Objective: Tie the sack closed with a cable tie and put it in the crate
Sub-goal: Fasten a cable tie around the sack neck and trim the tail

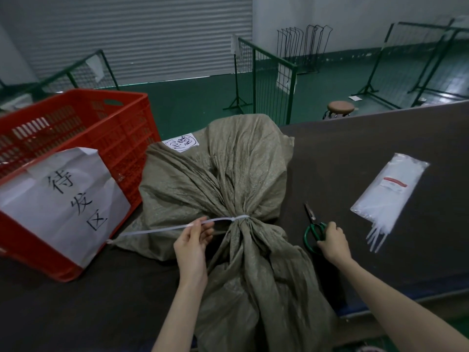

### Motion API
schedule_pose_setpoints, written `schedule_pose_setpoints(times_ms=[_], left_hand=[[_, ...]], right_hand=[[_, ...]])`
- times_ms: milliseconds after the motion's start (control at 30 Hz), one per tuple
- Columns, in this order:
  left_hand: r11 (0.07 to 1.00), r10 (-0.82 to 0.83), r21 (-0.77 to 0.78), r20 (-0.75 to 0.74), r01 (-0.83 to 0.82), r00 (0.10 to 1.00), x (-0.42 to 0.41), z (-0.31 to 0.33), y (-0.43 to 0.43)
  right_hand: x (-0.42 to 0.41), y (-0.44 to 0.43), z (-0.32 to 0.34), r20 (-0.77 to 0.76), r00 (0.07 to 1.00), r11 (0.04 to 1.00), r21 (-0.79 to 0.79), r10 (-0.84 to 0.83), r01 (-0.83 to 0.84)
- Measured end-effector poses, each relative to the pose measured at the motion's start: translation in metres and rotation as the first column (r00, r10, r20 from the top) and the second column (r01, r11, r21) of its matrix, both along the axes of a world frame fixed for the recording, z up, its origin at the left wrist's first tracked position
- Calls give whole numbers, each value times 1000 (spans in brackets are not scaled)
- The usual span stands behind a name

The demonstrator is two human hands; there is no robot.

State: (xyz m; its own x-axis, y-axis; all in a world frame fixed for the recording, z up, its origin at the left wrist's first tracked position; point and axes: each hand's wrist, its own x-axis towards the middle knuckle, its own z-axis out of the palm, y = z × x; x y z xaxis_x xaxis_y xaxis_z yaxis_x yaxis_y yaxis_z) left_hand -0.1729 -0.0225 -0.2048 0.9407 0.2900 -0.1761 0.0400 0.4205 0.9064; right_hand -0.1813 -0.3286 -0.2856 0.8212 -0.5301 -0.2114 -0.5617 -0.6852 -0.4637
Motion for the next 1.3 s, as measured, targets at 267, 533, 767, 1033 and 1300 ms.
schedule_pose_setpoints(times_ms=[267,533,767,1033,1300], left_hand=[[1000,6,-4,12,-6,1000,-3,10,-4],[1000,-14,16,62,13,998,-2,19,-9],[989,-89,131,136,71,987,2,32,-6],[948,-124,316,243,42,962,13,52,5],[907,-190,417,280,59,941,6,59,-3]], right_hand=[[8,5,10,-31,970,926,290,-242,241],[14,34,60,146,913,530,844,-381,86],[-15,83,119,506,834,281,852,-219,-443],[-47,116,123,257,921,-129,965,293,-228],[-53,118,103,182,840,-202,975,511,-88]])
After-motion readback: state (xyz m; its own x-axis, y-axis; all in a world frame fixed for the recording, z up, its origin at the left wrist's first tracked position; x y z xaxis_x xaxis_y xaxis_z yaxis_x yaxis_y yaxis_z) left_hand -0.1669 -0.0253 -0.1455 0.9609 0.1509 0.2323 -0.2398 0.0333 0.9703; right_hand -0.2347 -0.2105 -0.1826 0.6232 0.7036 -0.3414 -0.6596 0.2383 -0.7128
